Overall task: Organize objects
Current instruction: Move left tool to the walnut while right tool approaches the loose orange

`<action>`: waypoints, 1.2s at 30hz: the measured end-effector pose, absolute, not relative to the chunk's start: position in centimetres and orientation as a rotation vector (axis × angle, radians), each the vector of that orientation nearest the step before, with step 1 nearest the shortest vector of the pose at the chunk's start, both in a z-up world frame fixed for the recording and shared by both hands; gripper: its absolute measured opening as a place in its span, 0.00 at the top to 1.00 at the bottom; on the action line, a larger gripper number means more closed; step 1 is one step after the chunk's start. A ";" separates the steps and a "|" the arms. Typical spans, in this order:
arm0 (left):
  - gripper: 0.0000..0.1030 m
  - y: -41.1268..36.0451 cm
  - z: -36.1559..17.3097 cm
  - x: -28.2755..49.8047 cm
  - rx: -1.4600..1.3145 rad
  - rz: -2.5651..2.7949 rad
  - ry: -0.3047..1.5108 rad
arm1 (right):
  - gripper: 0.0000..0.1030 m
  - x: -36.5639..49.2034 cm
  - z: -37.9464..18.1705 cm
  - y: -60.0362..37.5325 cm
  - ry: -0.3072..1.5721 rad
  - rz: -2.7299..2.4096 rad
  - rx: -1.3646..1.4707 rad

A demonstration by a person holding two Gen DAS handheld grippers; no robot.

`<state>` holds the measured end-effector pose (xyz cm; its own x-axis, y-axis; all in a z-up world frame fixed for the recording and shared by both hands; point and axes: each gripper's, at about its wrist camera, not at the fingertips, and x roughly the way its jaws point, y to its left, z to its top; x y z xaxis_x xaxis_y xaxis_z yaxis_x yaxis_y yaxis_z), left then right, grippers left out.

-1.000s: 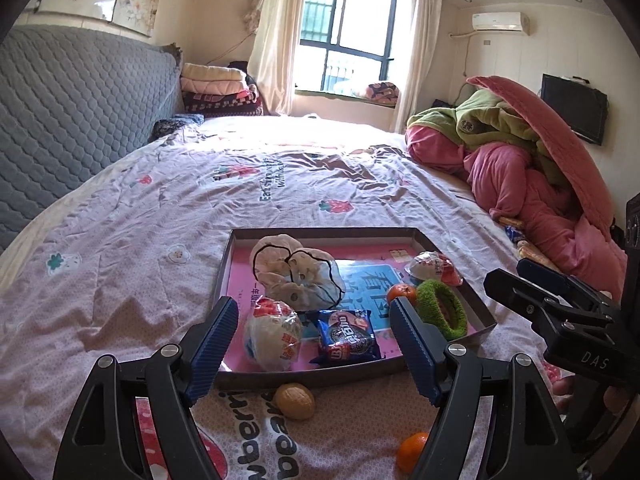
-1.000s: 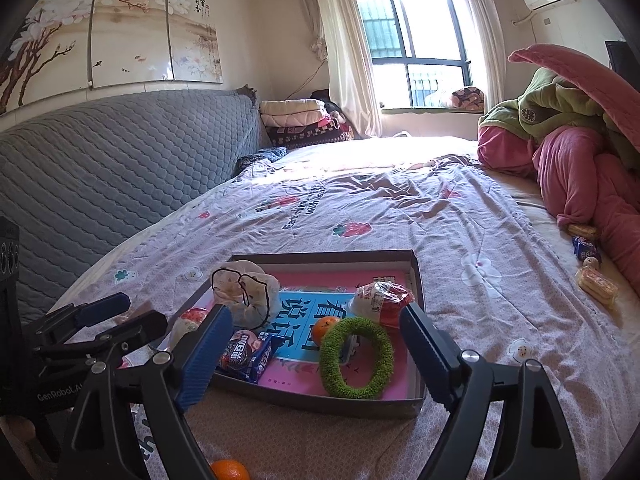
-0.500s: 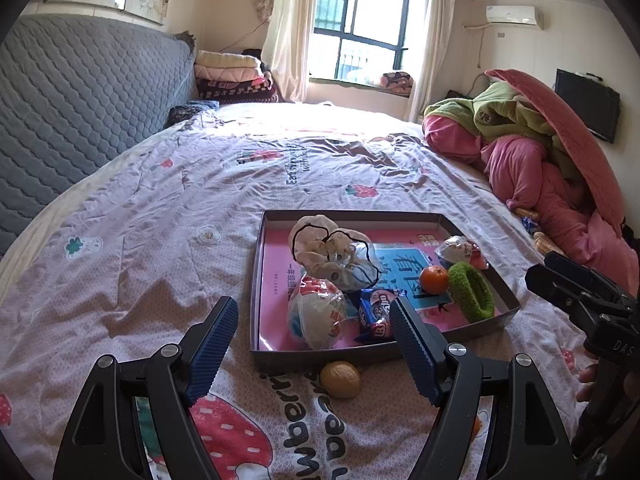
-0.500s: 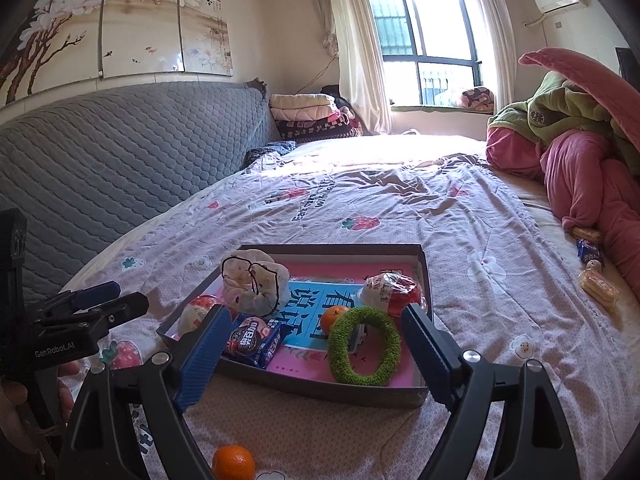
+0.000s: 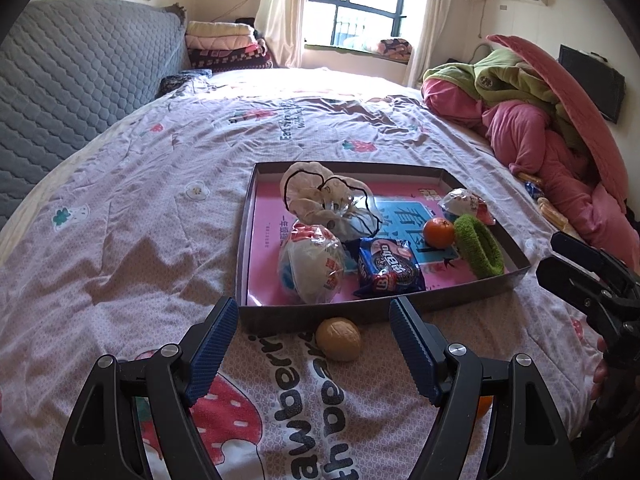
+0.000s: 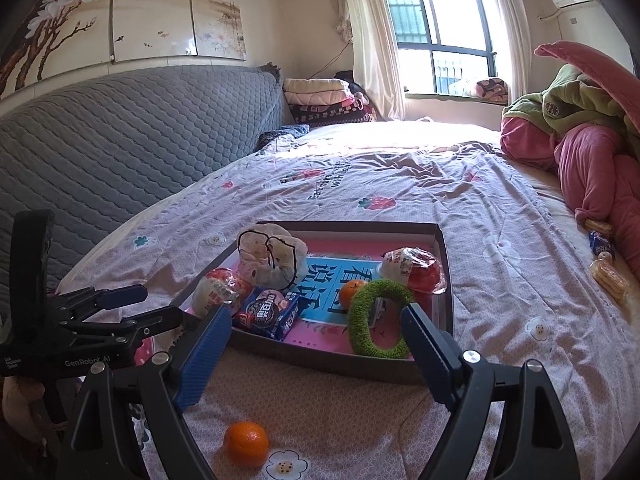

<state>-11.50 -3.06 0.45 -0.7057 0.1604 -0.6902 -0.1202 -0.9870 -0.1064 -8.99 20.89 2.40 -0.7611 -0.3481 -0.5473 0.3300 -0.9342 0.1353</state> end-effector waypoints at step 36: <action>0.23 -1.3 -3.6 -12.7 -1.354 2.667 -0.048 | 0.17 -7.4 -3.3 17.0 0.183 -2.475 1.035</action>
<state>-12.66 -1.26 -3.64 -0.5813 0.1473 -0.8002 -0.1187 -0.9883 -0.0957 -7.39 17.02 -3.28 -0.6176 -0.3530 -0.7028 0.4523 -0.8905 0.0497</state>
